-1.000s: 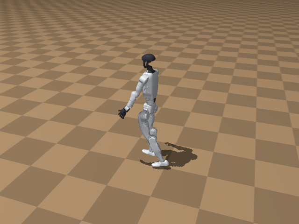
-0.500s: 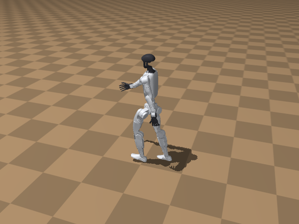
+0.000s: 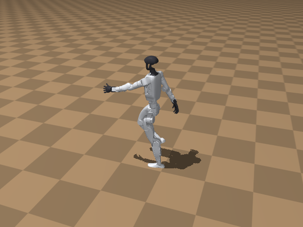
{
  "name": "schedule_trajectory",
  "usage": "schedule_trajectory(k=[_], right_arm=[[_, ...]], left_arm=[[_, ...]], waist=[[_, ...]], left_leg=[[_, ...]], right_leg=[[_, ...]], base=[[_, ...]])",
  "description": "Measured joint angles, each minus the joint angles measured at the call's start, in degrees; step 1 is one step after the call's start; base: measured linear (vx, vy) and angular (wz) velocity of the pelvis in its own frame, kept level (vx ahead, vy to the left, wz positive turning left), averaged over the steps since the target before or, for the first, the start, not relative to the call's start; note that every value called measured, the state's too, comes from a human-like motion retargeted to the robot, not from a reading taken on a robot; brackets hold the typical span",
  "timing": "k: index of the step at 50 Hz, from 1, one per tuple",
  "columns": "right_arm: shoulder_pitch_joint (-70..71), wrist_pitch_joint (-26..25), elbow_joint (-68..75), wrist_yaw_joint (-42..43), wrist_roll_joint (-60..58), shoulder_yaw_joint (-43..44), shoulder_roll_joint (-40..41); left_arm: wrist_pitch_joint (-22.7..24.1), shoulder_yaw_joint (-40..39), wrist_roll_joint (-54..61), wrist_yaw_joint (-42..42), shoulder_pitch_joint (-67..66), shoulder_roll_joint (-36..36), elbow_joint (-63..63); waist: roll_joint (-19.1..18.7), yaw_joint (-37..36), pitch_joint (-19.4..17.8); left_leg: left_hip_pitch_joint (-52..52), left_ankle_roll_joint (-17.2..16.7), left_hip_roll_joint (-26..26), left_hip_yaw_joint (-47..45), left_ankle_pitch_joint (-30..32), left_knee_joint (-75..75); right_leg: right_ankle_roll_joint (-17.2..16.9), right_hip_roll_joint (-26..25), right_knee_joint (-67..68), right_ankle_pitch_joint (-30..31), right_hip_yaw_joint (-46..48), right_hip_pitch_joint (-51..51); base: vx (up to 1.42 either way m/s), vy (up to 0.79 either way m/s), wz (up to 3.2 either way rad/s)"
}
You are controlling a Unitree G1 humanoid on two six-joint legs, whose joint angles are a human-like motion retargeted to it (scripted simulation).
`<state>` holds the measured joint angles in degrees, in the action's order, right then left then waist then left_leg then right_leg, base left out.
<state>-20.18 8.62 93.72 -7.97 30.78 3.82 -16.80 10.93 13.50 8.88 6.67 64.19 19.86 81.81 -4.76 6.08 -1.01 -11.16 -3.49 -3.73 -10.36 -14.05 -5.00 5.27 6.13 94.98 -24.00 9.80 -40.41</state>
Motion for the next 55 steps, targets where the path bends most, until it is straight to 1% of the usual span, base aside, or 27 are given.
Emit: schedule_trajectory(k=[2, 4, 7, 9, 10, 11, 12, 13, 15, 17, 19, 20, 21, 23, 25, 28, 32, 35, 38, 40, 41, 43, 45, 47, 50, 53, 55], right_arm=[[-0.68, -0.37, 0.03, -0.86, -1.24, -0.09, 0.18], [-0.16, -0.37, 0.05, -1.00, -1.79, -0.19, 0.48], [2.90, 0.18, 0.08, 0.17, -1.62, -0.41, 1.11], [7.01, 0.18, 0.55, 2.15, -1.77, -0.22, 1.49], [9.44, -0.15, 0.84, 3.40, -2.23, 0.00, 1.67], [12.43, -0.85, 1.19, 4.45, -3.39, 0.03, 1.99], [15.51, -1.30, 1.49, 5.44, -4.02, -0.33, 2.35], [18.79, -1.25, 1.71, 6.29, -3.58, -1.42, 2.82], [25.58, -0.42, 1.64, 7.85, -0.38, -5.37, 4.04], [32.25, -0.23, 0.38, 9.12, 0.97, -8.15, 5.13], [38.68, 1.25, -2.33, 11.53, -0.16, -7.48, 5.32], [41.77, 2.34, -4.12, 12.91, -0.84, -6.56, 5.17], [44.84, 3.46, -5.91, 13.66, -0.90, -6.12, 4.99], [50.73, 5.74, -9.10, 14.71, -0.15, -6.32, 4.58], [56.40, 8.05, -11.23, 15.71, 1.65, -7.94, 3.92], [63.68, 10.78, -12.70, 17.72, 3.91, -10.70, 2.45], [70.13, 11.91, -13.62, 19.34, 4.29, -12.06, 0.83], [71.91, 11.73, -14.12, 19.63, 4.05, -12.50, 0.57], [71.19, 10.77, -14.28, 19.20, 2.63, -12.80, 1.28], [69.49, 11.44, -14.44, 19.06, 2.52, -12.84, 2.27], [67.93, 12.74, -14.55, 19.06, 3.35, -12.87, 2.90], [63.92, 13.78, -14.23, 18.98, 2.78, -12.34, 4.11], [58.32, 11.04, -12.82, 17.89, -2.58, -10.48, 5.06], [51.19, 9.63, -11.35, 15.37, -5.08, -9.66, 5.93], [39.99, 7.61, -7.81, 9.78, -8.23, -10.10, 6.59], [30.71, 3.93, -3.48, 5.63, -12.12, -10.61, 7.15], [24.90, 1.89, -1.38, 3.17, -13.80, -10.74, 7.43]], left_arm=[[0.05, -0.65, -0.04, 0.44, 0.89, -0.64, -0.54], [0.53, -1.02, 0.67, 0.64, 0.20, -1.87, -1.11], [2.12, -0.80, 2.96, 0.43, -3.64, -4.52, -1.86], [3.34, -0.38, 5.12, -0.29, -7.83, -6.50, -2.22], [3.76, -0.20, 6.17, -0.83, -10.16, -7.44, -2.27], [3.69, -0.09, 5.91, -0.98, -12.97, -8.15, -2.00], [3.65, 0.03, 5.25, -0.99, -16.03, -8.78, -1.58], [3.66, 0.16, 3.79, -0.71, -19.59, -9.29, -0.85], [3.28, 0.21, -0.29, 0.22, -27.79, -9.86, 1.64], [1.39, -0.33, -3.17, 4.08, -37.30, -9.84, 5.04], [1.03, -0.98, -2.53, 7.43, -47.07, -9.69, 8.27], [1.51, -1.37, -1.63, 7.82, -51.75, -9.66, 9.92], [2.25, -1.71, -0.73, 8.02, -56.18, -9.54, 11.31], [3.72, -1.99, 1.11, 8.81, -64.95, -9.23, 13.17], [5.05, -1.71, 3.20, 10.29, -73.45, -8.86, 13.24], [5.67, -0.78, 5.25, 12.93, -84.70, -8.25, 11.04], [4.51, 0.51, 5.73, 15.25, -93.38, -7.84, 9.98], [3.12, 0.84, 6.11, 15.14, -94.48, -8.07, 10.44], [2.18, -0.15, 7.54, 12.73, -90.57, -8.50, 10.22], [3.81, -1.69, 8.83, 8.73, -85.97, -8.92, 9.93], [5.72, -2.60, 9.52, 6.32, -83.19, -9.33, 10.03], [8.25, -3.87, 12.20, 2.99, -77.32, -10.31, 10.36], [7.61, -4.34, 15.09, 2.18, -70.79, -11.10, 10.84], [6.97, -4.11, 13.09, 1.81, -63.15, -11.29, 11.38], [5.60, -3.92, 7.12, 2.22, -50.02, -10.54, 10.72], [3.38, -5.36, 3.12, 1.92, -35.22, -8.17, 8.60], [2.08, -5.99, 1.38, 1.79, -26.38, -6.46, 7.34]], waist=[[-0.01, 0.31, 0.64], [0.09, 0.46, 1.23], [0.90, 0.50, 1.27], [2.29, 0.15, -0.29], [3.42, -0.27, -1.36], [4.61, -1.68, -2.38], [5.70, -3.33, -3.31], [6.57, -5.46, -4.07], [8.86, -9.81, -5.80], [12.21, -12.29, -5.53], [13.17, -12.33, -1.08], [13.24, -12.79, 0.37], [13.56, -13.91, 0.51], [14.48, -16.37, 0.39], [15.26, -18.62, 0.36], [15.71, -20.60, 1.11], [16.29, -21.93, 2.14], [17.15, -22.19, 2.61], [17.58, -23.39, 1.67], [15.84, -25.43, -1.18], [14.04, -25.67, -2.28], [11.19, -24.76, -3.00], [9.27, -22.28, -2.58], [7.76, -18.72, -2.05], [5.74, -13.85, -0.33], [5.54, -10.48, 0.28], [5.00, -8.21, -0.49]], left_leg=[[-0.80, -0.21, 0.05, 0.55, -0.49, 0.00], [-1.68, -0.45, 0.18, 1.15, -0.88, 0.00], [-3.57, -0.60, 1.00, 2.42, -1.63, 0.73], [-6.14, -0.34, 2.37, 3.49, -2.31, 1.90], [-7.77, 0.04, 3.51, 4.03, -2.54, 2.47], [-9.23, 0.89, 4.68, 3.85, -2.28, 3.17], [-10.47, 1.79, 5.72, 3.39, -1.74, 4.14], [-11.24, 2.77, 6.51, 2.35, -0.66, 5.69], [-11.17, 4.10, 8.19, -0.58, 1.29, 12.39], [-1.53, 3.93, 8.66, -3.83, -2.20, 33.18], [16.82, 4.83, 4.71, -5.33, -9.21, 61.42], [23.86, 5.88, 2.75, -5.77, -12.23, 72.36], [27.95, 7.22, 1.47, -6.40, -15.00, 79.71], [34.64, 9.62, -0.23, -7.62, -19.42, 91.30], [40.44, 11.07, -0.91, -8.02, -21.90, 98.60], [47.87, 12.02, -1.67, -7.66, -23.57, 102.46], [52.57, 12.48, -2.06, -8.24, -23.02, 95.11], [50.65, 10.99, 0.02, -8.83, -19.68, 78.40], [39.29, 9.05, 1.14, -14.08, -14.93, 49.22], [25.66, 7.33, 2.39, -18.98, -9.30, 24.16], [20.15, 6.96, 2.50, -20.31, -5.27, 15.05], [12.97, 5.74, 2.47, -21.31, 2.52, 2.98], [10.13, 1.76, 1.74, -20.39, 6.45, 0.00], [8.33, -0.77, 1.13, -17.89, 6.88, 0.00], [7.73, -2.07, 0.00, -13.87, 6.22, 0.00], [8.01, -2.89, 0.31, -10.90, 5.02, 0.00], [6.68, -3.64, 0.30, -9.04, 4.27, 0.00]], right_leg=[[-0.28, 0.55, -8.40, -0.34, 0.64, 0.89], [-1.63, 0.13, -20.27, 0.12, 0.93, 3.53], [-4.94, -0.61, -46.03, 3.65, 1.51, 12.49], [-7.64, -0.74, -68.92, 9.48, 2.47, 23.17], [-9.19, -0.60, -80.44, 13.84, 2.75, 29.05], [-10.45, -0.51, -87.35, 18.53, 2.01, 33.21], [-11.48, -0.46, -92.96, 22.29, 0.98, 36.88], [-12.03, -0.48, -95.97, 24.18, -0.61, 39.57], [-13.33, 0.54, -98.86, 24.99, -4.26, 44.24], [-14.28, 3.42, -98.92, 24.42, -6.77, 45.42], [-13.89, 3.69, -98.25, 23.69, -7.34, 41.56], [-13.80, 3.47, -97.96, 23.14, -7.75, 40.35], [-13.99, 3.55, -97.80, 22.50, -8.57, 40.51], [-14.41, 4.14, -97.46, 21.24, -10.30, 41.25], [-14.44, 4.70, -97.09, 20.04, -11.74, 41.96], [-13.73, 4.77, -96.59, 18.46, -12.54, 42.70], [-13.26, 4.80, -95.03, 16.69, -12.64, 43.01], [-13.15, 5.42, -93.13, 15.34, -12.51, 43.14], [-13.91, 5.49, -91.36, 14.59, -13.59, 44.57], [-14.90, 3.96, -90.82, 14.20, -15.07, 48.71], [-15.03, 2.39, -90.62, 13.83, -15.46, 51.11], [-14.61, -0.24, -89.37, 13.10, -15.61, 54.04], [-13.18, -2.13, -86.07, 13.19, -14.52, 54.82], [-11.07, -3.48, -77.76, 15.31, -11.40, 52.94], [-7.30, -4.15, -51.68, 18.21, -5.52, 40.48], [-5.27, -2.94, -26.05, 16.23, -3.83, 25.19], [-4.06, -2.33, -14.60, 13.31, -3.01, 18.35]], base=[[0.43, -0.06, 0.33], [0.44, -0.08, 0.34], [0.46, -0.11, 0.40], [0.51, -0.14, 0.34], [0.53, -0.17, -0.06], [0.52, -0.19, -0.46], [0.50, -0.21, -1.00], [0.49, -0.22, -1.29], [0.48, -0.23, -1.51], [0.38, -0.21, -0.89], [0.32, -0.12, -0.09], [0.38, -0.05, -0.32], [0.42, -0.03, -0.56], [0.45, 0.00, -0.76], [0.45, 0.02, -0.64], [0.44, 0.03, -0.30], [0.42, 0.06, -0.06], [0.43, 0.09, 0.00], [0.50, 0.11, -0.40], [0.59, 0.16, -0.92], [0.60, 0.21, -0.72], [0.56, 0.24, -0.12], [0.51, 0.24, 0.59], [0.47, 0.24, 1.12], [0.39, 0.21, 1.20], [0.37, 0.13, 0.94], [0.39, 0.10, 0.84]])
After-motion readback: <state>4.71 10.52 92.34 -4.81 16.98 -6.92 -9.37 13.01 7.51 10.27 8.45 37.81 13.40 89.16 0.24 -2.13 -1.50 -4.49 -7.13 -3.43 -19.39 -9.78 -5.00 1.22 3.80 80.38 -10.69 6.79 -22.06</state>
